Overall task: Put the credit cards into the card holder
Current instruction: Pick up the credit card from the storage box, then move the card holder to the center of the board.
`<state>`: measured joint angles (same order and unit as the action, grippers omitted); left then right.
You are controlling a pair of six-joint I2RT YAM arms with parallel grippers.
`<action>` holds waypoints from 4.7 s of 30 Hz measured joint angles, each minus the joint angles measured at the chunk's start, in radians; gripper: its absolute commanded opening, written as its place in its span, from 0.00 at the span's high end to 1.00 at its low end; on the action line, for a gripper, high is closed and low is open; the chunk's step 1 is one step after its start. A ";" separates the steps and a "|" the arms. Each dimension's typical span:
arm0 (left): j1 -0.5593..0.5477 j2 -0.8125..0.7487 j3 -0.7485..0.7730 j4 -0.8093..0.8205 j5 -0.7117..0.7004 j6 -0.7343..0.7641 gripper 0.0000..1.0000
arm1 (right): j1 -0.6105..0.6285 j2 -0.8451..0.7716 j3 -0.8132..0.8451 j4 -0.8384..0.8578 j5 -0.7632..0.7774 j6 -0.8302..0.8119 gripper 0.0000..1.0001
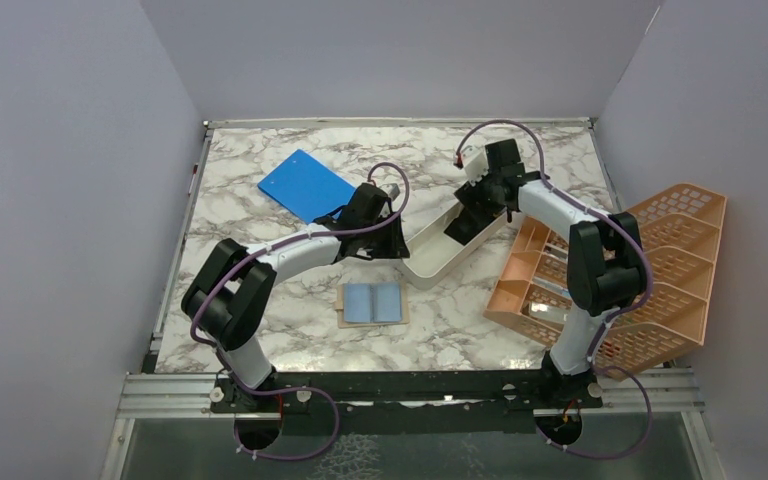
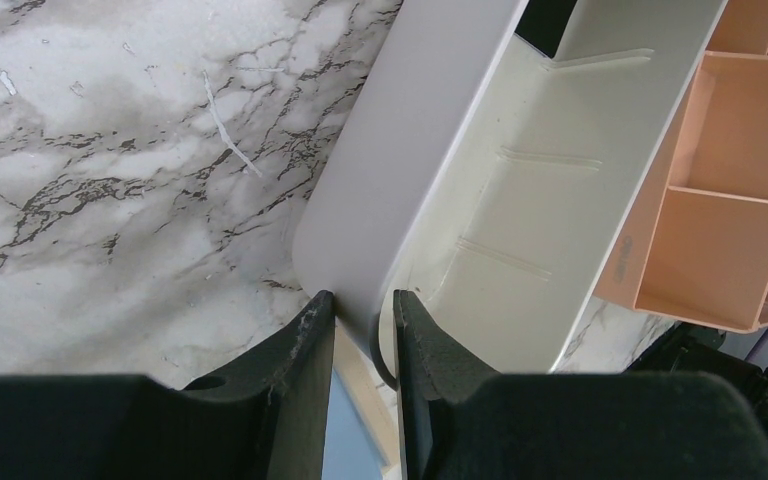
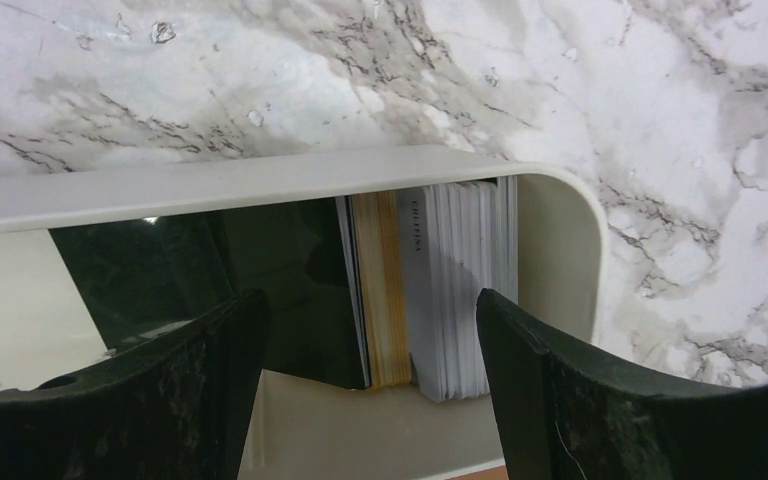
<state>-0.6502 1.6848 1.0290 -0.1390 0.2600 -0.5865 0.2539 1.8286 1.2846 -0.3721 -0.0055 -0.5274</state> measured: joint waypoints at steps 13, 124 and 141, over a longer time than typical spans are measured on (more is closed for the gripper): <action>0.000 -0.008 -0.016 0.021 0.002 0.002 0.75 | 0.026 0.035 -0.031 0.073 0.077 -0.014 0.28; 0.069 -0.512 -0.416 -0.121 -0.228 -0.073 0.67 | 0.444 -0.611 -0.488 0.295 -0.265 1.244 0.99; 0.138 -0.500 -0.525 -0.084 -0.170 -0.083 0.78 | 0.644 -0.336 -0.589 0.621 -0.111 1.471 0.99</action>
<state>-0.5125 1.1847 0.5037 -0.2230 0.0902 -0.6693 0.8978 1.4925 0.6956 0.2485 -0.1169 0.9436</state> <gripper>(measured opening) 0.224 0.017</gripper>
